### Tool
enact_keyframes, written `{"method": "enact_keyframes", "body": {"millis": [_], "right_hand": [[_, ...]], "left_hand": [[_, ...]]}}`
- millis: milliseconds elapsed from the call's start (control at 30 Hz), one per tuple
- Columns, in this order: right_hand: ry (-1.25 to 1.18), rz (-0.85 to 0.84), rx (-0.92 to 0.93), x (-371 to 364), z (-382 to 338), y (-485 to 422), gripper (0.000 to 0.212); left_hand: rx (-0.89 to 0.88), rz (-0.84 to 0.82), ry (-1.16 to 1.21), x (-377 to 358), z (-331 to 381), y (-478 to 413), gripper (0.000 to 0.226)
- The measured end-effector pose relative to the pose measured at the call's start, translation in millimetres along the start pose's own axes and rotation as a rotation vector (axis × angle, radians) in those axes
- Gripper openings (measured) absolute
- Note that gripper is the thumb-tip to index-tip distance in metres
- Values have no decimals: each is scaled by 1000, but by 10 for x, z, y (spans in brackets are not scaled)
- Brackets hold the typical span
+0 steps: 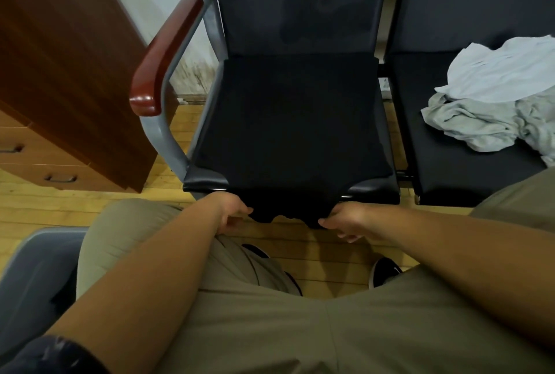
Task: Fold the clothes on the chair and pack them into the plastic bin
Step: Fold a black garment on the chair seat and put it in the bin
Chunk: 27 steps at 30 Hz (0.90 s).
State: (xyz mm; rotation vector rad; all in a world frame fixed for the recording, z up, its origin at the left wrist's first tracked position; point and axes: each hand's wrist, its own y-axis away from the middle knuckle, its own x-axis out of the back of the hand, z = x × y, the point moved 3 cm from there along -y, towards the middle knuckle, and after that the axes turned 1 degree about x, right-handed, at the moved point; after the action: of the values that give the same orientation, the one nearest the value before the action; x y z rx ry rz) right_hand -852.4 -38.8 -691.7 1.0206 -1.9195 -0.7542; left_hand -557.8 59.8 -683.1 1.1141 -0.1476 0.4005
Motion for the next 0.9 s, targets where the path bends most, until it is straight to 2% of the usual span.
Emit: {"method": "enact_keyframes", "body": {"millis": [233,400,500,667,800,900], "right_hand": [[20,18,-9,-16,8,-66,54],[13,17,9,-26,-28,15,42],[3,16,19,-26,-40,81,32],[-12,-8,24,-40,-64,215,32],[-42,-15,14,-65,-81,307,33],[-66,-27,28,-69,-116,427,29]], "left_hand": [[-45,-19,-50,-24,-32,3,35],[4,-107,-154,-109,-49,120,30],[-20,-65,-201,-103,-57,120,33],[-56,-22,-335,-117,-67,190,25],[-60,20,-475,-64,-34,216,32],[-90,89,-665,-39,52,388,40]]}}
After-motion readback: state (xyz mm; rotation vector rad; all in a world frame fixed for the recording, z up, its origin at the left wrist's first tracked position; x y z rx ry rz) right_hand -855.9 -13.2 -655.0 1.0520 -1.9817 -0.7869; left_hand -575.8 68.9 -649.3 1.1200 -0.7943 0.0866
